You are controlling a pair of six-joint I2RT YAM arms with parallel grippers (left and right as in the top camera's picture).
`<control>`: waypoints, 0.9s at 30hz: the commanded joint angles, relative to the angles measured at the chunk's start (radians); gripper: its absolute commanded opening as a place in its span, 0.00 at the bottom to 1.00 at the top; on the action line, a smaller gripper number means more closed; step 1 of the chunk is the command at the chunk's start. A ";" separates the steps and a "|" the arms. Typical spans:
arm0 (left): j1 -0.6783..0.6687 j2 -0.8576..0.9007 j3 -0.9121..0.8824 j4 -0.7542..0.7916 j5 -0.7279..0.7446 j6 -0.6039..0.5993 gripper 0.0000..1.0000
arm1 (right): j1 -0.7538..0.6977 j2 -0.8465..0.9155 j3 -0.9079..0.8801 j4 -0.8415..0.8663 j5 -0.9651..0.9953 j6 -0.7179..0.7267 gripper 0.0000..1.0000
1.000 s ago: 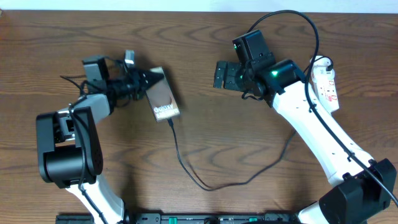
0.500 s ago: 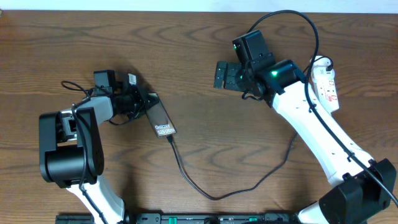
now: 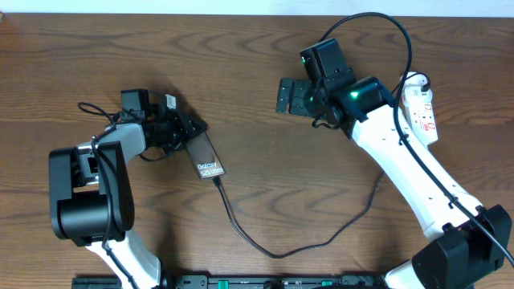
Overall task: Plug charger to phone and switch on socket
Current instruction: 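Lower the phone with the left gripper toward the table center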
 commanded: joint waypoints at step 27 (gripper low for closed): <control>0.001 0.010 -0.003 -0.248 -0.310 0.053 0.56 | 0.013 -0.012 0.010 0.010 0.015 -0.002 0.99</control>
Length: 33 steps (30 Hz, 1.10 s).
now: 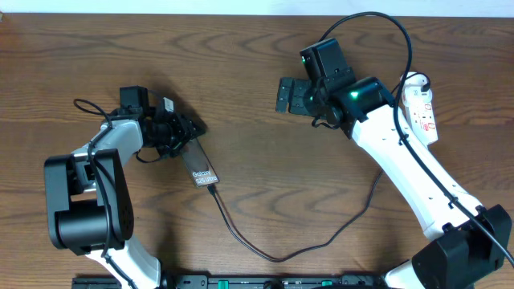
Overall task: Plug charger to phone and switch on socket
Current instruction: 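Lower the phone with the left gripper toward the table center, then lay the phone flat on the table and open the left gripper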
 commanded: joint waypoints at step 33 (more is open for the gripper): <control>0.003 0.059 -0.043 -0.235 -0.297 0.047 0.56 | 0.022 -0.012 0.010 0.000 0.016 -0.002 0.99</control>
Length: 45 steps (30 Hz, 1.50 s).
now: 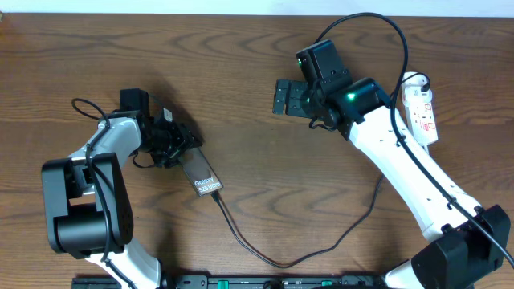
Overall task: Plug charger to phone and switch on socket
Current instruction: 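Lay the phone flat on the table and open the left gripper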
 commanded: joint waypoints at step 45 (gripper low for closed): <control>0.010 -0.208 0.064 -0.196 -0.342 0.129 0.83 | 0.004 -0.012 0.010 -0.014 0.052 -0.002 0.99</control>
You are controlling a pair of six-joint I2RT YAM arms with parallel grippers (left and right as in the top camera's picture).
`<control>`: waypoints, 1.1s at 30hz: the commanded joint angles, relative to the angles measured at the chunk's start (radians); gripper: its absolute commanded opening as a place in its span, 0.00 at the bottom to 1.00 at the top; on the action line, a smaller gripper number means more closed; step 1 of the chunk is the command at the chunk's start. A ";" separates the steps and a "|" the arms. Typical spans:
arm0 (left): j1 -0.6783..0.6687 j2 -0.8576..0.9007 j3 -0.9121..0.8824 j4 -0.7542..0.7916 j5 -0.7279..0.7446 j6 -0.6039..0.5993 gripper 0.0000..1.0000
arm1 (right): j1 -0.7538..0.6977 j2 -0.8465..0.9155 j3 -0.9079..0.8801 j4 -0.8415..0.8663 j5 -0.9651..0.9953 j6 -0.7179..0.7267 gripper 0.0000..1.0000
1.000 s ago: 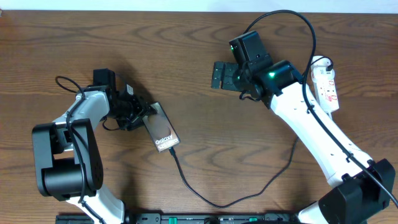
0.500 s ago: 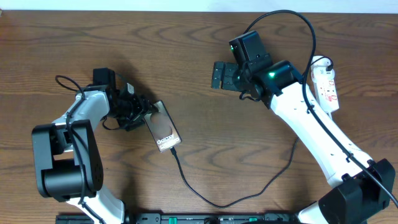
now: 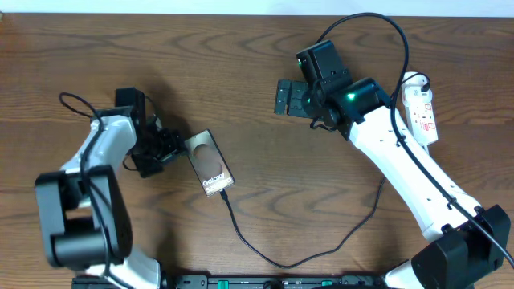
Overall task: Plug charger to phone and switch on socket
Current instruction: 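Lay the phone flat on the table and open the left gripper, then raise the left gripper and move the right gripper to the power strip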
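Observation:
The phone (image 3: 209,163) lies flat on the wooden table, slanted, with its whole upper side showing. The black charger cable (image 3: 277,257) is plugged into the phone's lower end and loops along the front of the table toward the right. My left gripper (image 3: 170,148) is just left of the phone, open and apart from it. My right gripper (image 3: 283,96) hovers open over the table's middle back, holding nothing. The white socket strip (image 3: 421,108) lies at the far right, behind my right arm.
My right arm (image 3: 401,168) crosses the right half of the table above the cable. Another black wire (image 3: 377,24) arcs from that arm's wrist to the socket strip. The table's back edge runs along the top of the overhead view.
My left gripper has come off the phone's upper end and now sits a little to the left of it. The phone now lies fully uncovered. The right arm has hardly moved.
At first my left gripper was over the phone's upper end, with the cable in the phone's lower end. Over the two later moments the phone sat slightly further left and down, still under the gripper. Now the phone lies free and the gripper is beside it.

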 commanded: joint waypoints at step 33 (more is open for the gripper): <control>-0.391 -0.387 0.317 -0.049 -0.298 0.103 0.84 | -1.067 0.227 0.312 -0.321 -0.755 -0.712 0.97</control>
